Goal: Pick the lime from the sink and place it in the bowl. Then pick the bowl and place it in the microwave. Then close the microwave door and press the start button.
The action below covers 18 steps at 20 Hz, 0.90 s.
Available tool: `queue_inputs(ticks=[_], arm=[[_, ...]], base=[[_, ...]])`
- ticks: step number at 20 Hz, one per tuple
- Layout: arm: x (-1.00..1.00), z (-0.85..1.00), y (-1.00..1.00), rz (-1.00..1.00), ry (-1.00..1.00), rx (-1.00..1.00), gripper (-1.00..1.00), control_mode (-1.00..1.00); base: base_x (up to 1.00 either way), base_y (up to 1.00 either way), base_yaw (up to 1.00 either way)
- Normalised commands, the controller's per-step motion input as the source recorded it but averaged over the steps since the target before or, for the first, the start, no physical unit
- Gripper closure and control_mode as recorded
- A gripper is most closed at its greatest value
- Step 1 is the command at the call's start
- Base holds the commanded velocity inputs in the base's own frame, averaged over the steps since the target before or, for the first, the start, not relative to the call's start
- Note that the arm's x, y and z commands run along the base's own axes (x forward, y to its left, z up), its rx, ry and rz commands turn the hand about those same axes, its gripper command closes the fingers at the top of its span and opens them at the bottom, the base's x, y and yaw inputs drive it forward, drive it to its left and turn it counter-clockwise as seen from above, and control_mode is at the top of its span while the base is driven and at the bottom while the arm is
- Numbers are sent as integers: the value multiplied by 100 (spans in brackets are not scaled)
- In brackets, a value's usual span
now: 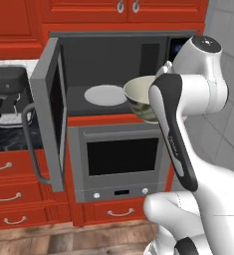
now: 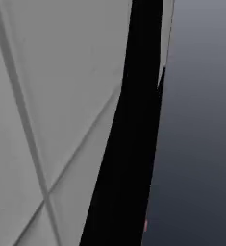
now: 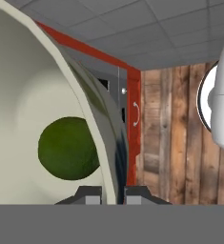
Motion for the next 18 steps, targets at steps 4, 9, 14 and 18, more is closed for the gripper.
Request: queue_inputs(ticks=[4, 9, 14, 18], arm=[[0, 0, 0, 0, 0, 0, 100, 100], [0, 0, 0, 0, 0, 0, 100, 100], [0, 0, 0, 0, 0, 0, 100, 100], [0, 0, 0, 0, 0, 0, 100, 100]], base=[[21, 23, 0], [21, 24, 0], [33, 35, 0], [38, 42, 0]])
